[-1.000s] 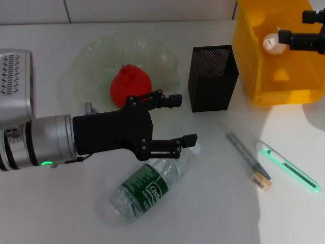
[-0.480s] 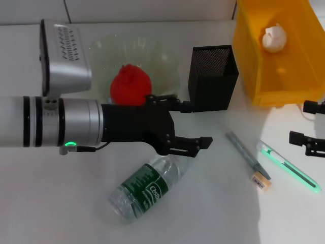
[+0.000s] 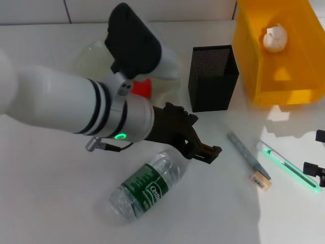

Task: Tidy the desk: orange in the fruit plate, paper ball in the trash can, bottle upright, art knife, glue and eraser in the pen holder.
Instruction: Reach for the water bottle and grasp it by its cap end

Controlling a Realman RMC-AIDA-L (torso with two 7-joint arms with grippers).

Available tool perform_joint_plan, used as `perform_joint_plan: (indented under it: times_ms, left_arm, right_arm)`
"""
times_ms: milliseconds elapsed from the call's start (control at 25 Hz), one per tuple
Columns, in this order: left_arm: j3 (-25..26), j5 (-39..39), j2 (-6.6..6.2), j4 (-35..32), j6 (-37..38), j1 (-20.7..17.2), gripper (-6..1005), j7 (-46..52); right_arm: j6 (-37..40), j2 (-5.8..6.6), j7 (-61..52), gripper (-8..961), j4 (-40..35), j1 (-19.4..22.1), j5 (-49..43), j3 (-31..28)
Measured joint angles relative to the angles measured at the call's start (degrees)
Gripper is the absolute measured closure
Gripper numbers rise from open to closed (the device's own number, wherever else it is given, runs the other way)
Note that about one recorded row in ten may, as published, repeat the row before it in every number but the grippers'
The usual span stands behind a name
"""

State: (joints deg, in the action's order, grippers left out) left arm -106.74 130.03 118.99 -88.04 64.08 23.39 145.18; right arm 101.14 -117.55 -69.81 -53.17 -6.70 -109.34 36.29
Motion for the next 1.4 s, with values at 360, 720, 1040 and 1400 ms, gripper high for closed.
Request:
perform_joint_plan:
  times_ms: [360,720,1040,1400]
  left_arm:
    - [-5.63,8.54,0.20,2.79,-0.54,5.68,135,11.94]
    - [-6.87,8.41,0.20,10.82,-4.86,8.89,153,11.92]
    - [-8.76,8.59,0.19,15.09,-6.41,10.70,168,11.63]
    - [-9.56,9.05,0.19,14.37,-5.37,11.21,220,10.92]
  right_arm:
    - [-0.10,-0.05,1.31,105,1.13,-0.21,-0.80,-0.28]
    - [-0.23,0.00,1.48,106,2.47,-1.36,-2.46,-0.32]
    - [-0.25,-0.10,1.52,106,2.63,-1.72,-3.60,-0.35]
    - [-0.38,-0.35,1.45,106,2.63,-1.83,-3.61,-0.43]
